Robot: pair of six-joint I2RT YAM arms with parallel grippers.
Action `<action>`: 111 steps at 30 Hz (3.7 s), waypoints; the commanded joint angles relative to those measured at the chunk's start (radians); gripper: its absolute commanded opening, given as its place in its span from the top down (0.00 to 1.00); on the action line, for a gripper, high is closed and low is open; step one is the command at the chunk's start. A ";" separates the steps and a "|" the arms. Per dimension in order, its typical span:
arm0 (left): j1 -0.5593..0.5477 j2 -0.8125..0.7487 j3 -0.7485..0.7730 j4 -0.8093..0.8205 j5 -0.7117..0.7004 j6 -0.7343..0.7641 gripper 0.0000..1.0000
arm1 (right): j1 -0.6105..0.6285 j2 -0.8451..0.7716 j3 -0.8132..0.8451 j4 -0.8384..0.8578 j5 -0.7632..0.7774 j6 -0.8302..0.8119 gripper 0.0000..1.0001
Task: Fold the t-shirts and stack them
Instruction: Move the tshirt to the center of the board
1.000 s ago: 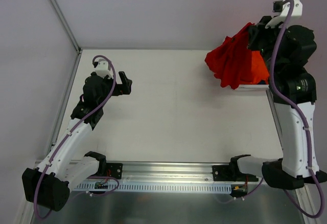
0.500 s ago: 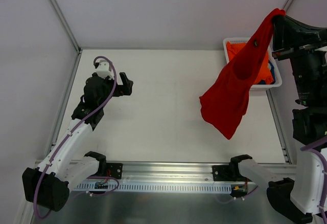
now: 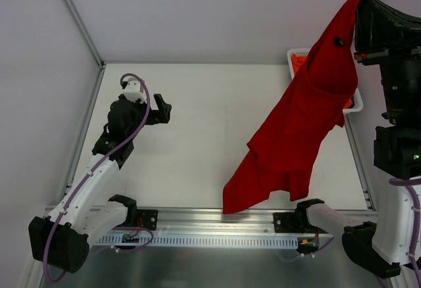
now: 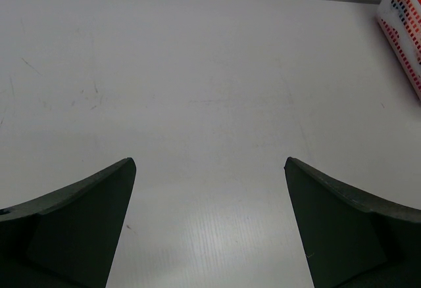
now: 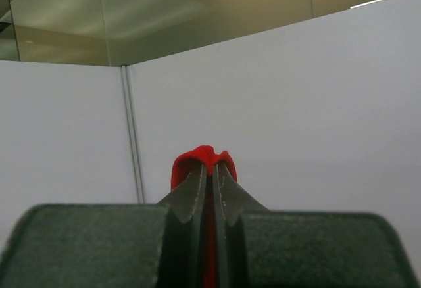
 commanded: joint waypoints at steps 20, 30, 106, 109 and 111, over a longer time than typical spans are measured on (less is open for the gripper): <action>-0.013 -0.021 -0.021 0.059 0.004 -0.008 0.01 | 0.359 0.497 0.211 -0.293 -0.258 0.079 1.00; -0.013 -0.014 -0.023 0.059 0.000 -0.005 0.01 | 0.585 0.651 0.527 -0.399 -0.334 -0.002 1.00; 0.192 0.680 0.207 -0.174 -0.192 -0.225 0.13 | 0.312 0.099 -0.793 -0.296 0.268 -0.041 1.00; 0.200 0.704 0.223 -0.174 -0.138 -0.235 0.16 | 0.309 0.094 -0.792 -0.296 0.259 -0.035 1.00; 0.200 0.718 0.227 -0.174 -0.099 -0.248 0.17 | 0.309 0.093 -0.792 -0.296 0.260 -0.036 1.00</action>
